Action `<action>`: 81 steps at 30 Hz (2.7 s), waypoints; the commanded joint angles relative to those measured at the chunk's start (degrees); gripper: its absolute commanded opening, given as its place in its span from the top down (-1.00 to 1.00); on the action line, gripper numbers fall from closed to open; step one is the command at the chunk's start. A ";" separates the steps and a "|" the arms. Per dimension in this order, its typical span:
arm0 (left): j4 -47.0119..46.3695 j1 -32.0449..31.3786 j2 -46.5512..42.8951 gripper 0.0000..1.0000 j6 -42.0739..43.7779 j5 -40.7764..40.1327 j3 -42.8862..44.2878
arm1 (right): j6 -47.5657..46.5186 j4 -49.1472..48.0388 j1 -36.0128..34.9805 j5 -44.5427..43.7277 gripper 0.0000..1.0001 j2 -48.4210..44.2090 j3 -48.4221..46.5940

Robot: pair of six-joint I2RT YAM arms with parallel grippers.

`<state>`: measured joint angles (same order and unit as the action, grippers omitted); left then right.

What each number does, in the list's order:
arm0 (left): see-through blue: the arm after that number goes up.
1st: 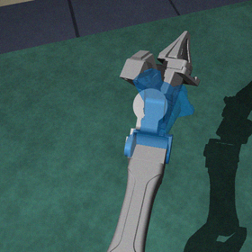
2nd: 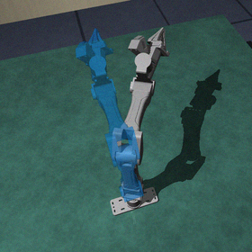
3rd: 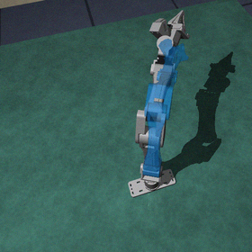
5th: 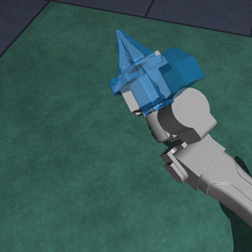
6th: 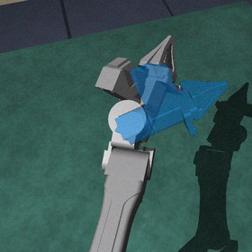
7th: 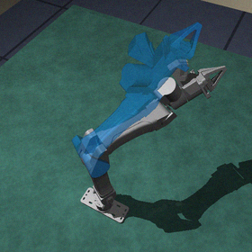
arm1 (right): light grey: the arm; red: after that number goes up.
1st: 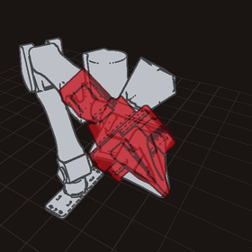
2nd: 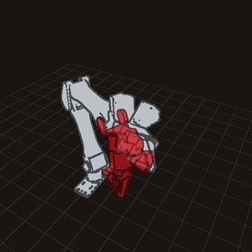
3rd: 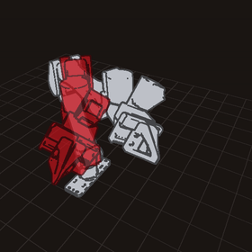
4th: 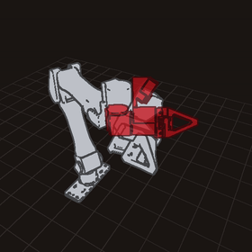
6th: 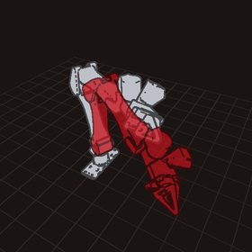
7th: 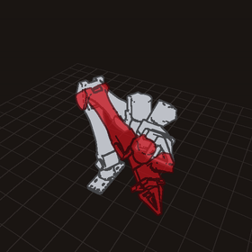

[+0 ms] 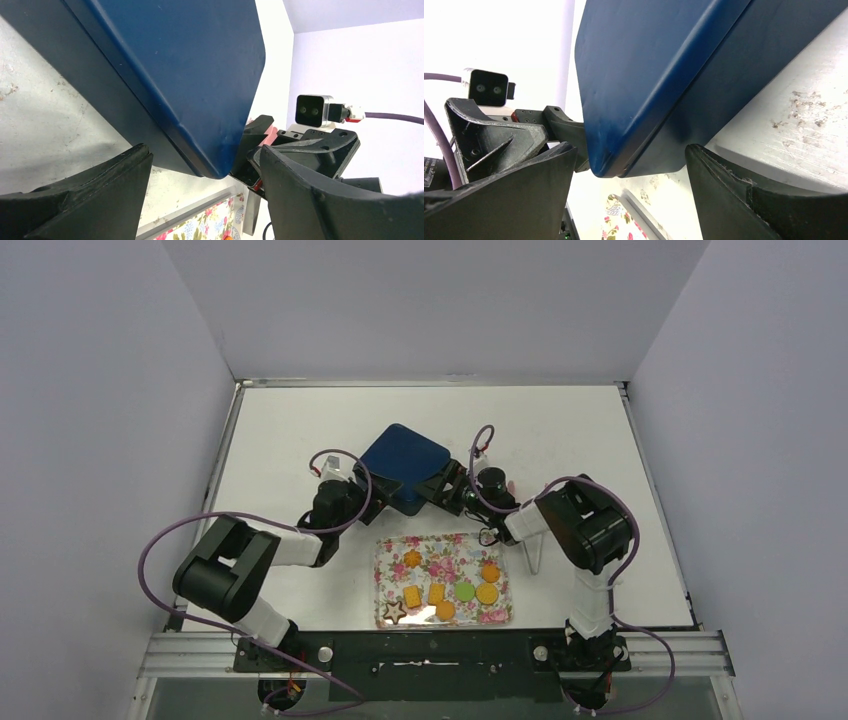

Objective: Pack the cookies

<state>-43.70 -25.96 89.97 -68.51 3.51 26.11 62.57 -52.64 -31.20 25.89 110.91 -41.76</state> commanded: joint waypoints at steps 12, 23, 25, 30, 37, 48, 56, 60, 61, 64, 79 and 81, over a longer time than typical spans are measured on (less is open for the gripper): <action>0.76 -1.66 5.78 -0.32 -0.92 0.74 2.78 | 2.20 -1.68 -3.31 -2.49 -0.54 2.40 -0.99; -1.03 -3.53 9.22 0.09 -2.65 -0.82 0.49 | 3.47 -2.02 -3.78 -3.30 -0.27 5.66 0.93; -1.54 -3.70 9.78 0.17 -2.94 -1.20 -0.06 | 3.41 -1.90 -3.85 -3.30 -0.17 5.70 1.15; -2.03 -4.01 12.11 0.39 -3.41 0.24 0.03 | 2.41 0.64 -3.85 -3.50 0.00 6.04 0.72; -1.91 -4.72 14.88 0.53 -3.53 0.48 -0.73 | 1.65 5.37 -4.19 -3.90 0.25 7.44 -0.33; 1.88 -5.51 17.54 0.58 -3.16 -2.10 -0.81 | 0.46 12.43 -4.49 -6.89 0.63 9.97 -0.32; 1.11 -5.16 14.51 0.49 -5.06 -3.07 -3.45 | -0.94 17.62 -5.52 -10.59 0.82 10.29 -0.18; 3.48 -3.27 7.02 0.07 -2.01 -4.19 -3.69 | -2.35 14.81 -3.49 -8.90 0.79 8.74 0.86; 5.64 -2.82 4.46 -0.03 -0.62 -5.08 -3.24 | -3.34 14.95 -2.58 -8.13 0.76 8.17 0.56; 13.07 -1.83 -2.92 -0.31 4.17 -8.02 -1.04 | -6.22 15.11 -0.23 -5.78 0.65 5.86 -0.49; 24.59 13.37 -7.99 -0.71 18.95 -10.34 9.05 | -6.63 7.72 2.81 5.46 -0.57 0.94 -3.95; 23.37 13.85 -5.74 -0.67 19.98 -8.14 10.26 | -5.66 6.68 2.86 6.22 -0.60 1.02 -4.27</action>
<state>-19.84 -13.41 80.31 -53.41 -8.12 32.32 57.25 -46.06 -28.36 29.23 113.19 -46.24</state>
